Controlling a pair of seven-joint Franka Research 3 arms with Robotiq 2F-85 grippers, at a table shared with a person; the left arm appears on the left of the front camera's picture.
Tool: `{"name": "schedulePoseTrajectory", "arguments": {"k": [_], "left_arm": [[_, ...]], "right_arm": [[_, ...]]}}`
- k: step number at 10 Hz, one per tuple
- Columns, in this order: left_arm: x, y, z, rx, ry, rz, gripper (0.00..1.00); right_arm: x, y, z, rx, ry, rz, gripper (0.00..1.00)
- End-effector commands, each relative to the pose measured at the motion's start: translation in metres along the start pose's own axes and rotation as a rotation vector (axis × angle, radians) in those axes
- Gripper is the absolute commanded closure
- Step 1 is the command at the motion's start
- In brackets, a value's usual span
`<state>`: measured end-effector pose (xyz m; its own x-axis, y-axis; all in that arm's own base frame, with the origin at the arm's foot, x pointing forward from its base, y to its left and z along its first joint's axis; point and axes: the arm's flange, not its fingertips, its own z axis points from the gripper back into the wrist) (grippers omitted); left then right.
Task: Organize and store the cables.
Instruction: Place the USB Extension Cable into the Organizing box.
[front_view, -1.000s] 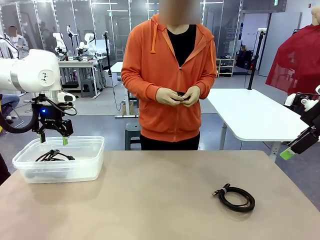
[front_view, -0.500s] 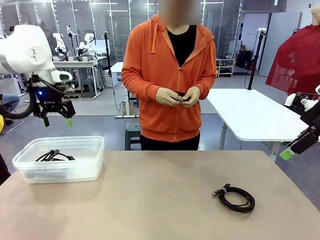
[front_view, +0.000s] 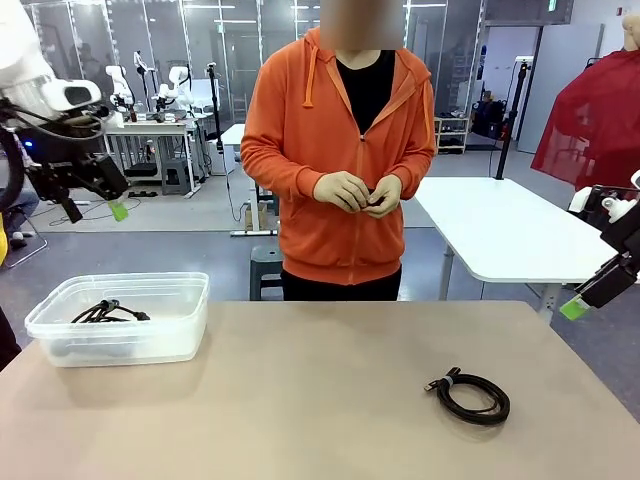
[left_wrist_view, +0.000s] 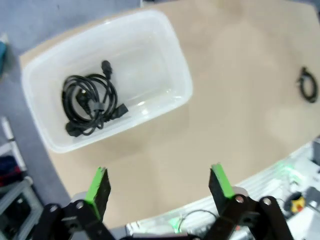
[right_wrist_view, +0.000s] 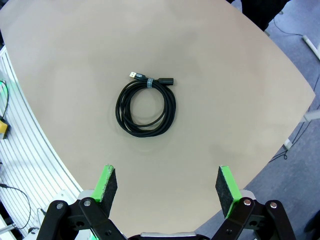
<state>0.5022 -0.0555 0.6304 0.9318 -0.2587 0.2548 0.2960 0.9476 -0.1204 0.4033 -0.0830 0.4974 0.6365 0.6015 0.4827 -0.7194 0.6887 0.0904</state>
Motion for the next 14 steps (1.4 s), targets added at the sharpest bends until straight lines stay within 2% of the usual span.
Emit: {"name": "schedulePoseTrajectory", "arguments": {"k": [1, 4, 6, 7, 10, 11, 14], "left_arm": [[-0.048, -0.011, 0.006, -0.005, -0.096, -0.089, 0.00], [-0.102, -0.023, 0.026, 0.015, -0.165, -0.209, 0.00], [-0.122, -0.010, 0.027, -0.012, -0.187, -0.315, 0.00], [-0.132, -0.004, 0.032, -0.083, -0.184, -0.362, 0.00], [-0.131, 0.011, 0.028, -0.146, -0.147, -0.436, 0.00], [-0.135, 0.005, 0.031, -0.056, -0.167, -0.372, 0.00], [-0.135, 0.005, 0.031, -0.056, -0.167, -0.372, 0.00]], "right_arm": [[0.001, 0.000, 0.001, -0.006, 0.013, -0.011, 0.00], [0.001, 0.000, 0.001, -0.006, 0.013, -0.011, 0.00], [0.001, 0.000, 0.001, -0.006, 0.013, -0.011, 0.00], [0.001, 0.000, 0.001, -0.006, 0.013, -0.011, 0.00], [0.001, 0.000, 0.001, -0.006, 0.013, -0.011, 0.00], [0.001, 0.000, 0.001, -0.006, 0.013, -0.011, 0.00], [0.001, 0.000, 0.001, -0.006, 0.013, -0.011, 0.00]]}}
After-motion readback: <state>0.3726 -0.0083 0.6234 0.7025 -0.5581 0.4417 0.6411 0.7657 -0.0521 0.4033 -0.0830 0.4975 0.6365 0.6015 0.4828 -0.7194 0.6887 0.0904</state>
